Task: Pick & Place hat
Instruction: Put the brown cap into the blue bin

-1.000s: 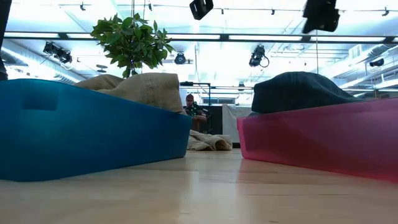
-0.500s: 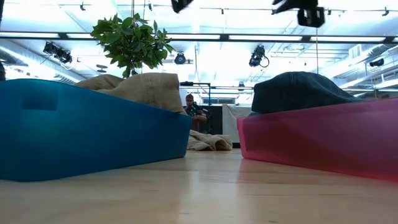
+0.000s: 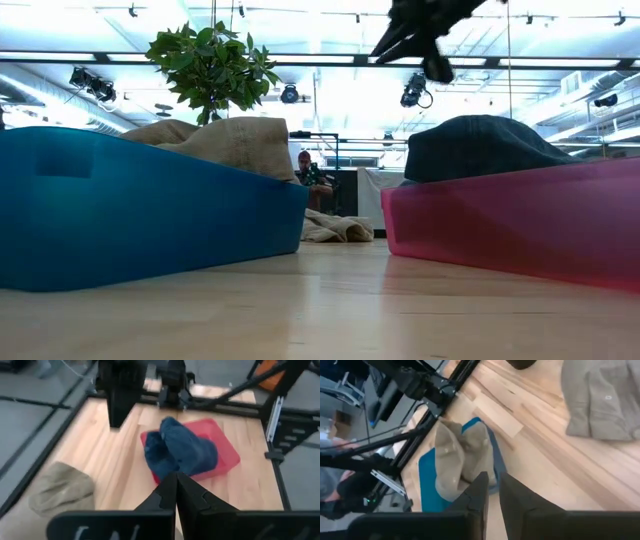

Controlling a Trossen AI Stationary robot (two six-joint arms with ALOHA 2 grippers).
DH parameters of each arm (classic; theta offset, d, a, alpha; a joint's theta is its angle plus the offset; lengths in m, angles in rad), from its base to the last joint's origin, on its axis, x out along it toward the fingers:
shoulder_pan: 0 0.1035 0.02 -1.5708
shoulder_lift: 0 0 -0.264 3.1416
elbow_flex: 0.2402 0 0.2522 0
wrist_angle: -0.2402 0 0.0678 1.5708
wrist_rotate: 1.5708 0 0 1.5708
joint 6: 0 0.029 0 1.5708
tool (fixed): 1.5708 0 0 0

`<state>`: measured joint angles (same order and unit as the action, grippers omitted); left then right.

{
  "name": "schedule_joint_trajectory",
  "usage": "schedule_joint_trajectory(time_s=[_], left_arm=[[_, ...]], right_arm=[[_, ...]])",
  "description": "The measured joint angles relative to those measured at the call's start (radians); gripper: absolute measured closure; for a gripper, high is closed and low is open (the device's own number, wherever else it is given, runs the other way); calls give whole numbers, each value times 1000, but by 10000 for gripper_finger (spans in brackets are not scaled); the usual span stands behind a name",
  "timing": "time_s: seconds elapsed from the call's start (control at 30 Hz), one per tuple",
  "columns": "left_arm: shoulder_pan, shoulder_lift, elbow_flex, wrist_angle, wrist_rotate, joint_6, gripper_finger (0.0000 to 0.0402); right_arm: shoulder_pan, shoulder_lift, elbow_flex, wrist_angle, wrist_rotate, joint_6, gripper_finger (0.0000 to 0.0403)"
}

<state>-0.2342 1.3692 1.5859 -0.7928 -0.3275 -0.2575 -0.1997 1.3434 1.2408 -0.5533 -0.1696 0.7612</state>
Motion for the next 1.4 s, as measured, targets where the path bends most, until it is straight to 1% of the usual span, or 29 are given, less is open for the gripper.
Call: schedule_joint_trajectory(time_s=[0.13,0.3,0.47,0.53,0.6,0.67,0.73,0.9,0.97,1.03,1.1,1.17,1.27,1.4], left_arm=[[-39,-19,-2,2,-44,-7,397],[-73,-17,-7,-46,-93,-30,392],[-78,-13,-7,-88,-103,-73,391],[-78,-13,-7,-88,-114,-73,390],[-78,-13,-7,-88,-127,-73,390],[-77,-13,-7,-87,-142,-72,390],[-72,-13,-7,-78,-157,-73,390],[-44,-13,-7,-22,-163,-70,390],[-29,-13,-7,6,-163,-65,390],[-9,-13,-7,41,-162,-64,390],[13,-12,-7,76,-163,-62,390],[38,-8,-7,111,-162,-61,390],[72,-7,-7,148,-162,-61,390],[106,-7,-7,180,-162,-66,390]], right_arm=[[-74,113,77,-30,-78,-41,356],[-144,248,196,-108,-92,-90,356],[-218,334,213,-137,-119,-140,355],[-248,361,213,-155,-129,-161,347],[-275,384,211,-148,-143,-190,330],[-305,404,211,-141,-172,-221,304],[-334,429,211,-147,-190,-240,271],[-414,480,211,-169,-187,-281,178],[-441,499,211,-173,-178,-300,148],[-462,516,211,-166,-179,-299,127],[-484,537,211,-149,-182,-312,117],[-504,568,211,-134,-203,-330,117],[-532,620,211,-131,-272,-333,123],[-549,672,210,-131,-311,-365,131]])
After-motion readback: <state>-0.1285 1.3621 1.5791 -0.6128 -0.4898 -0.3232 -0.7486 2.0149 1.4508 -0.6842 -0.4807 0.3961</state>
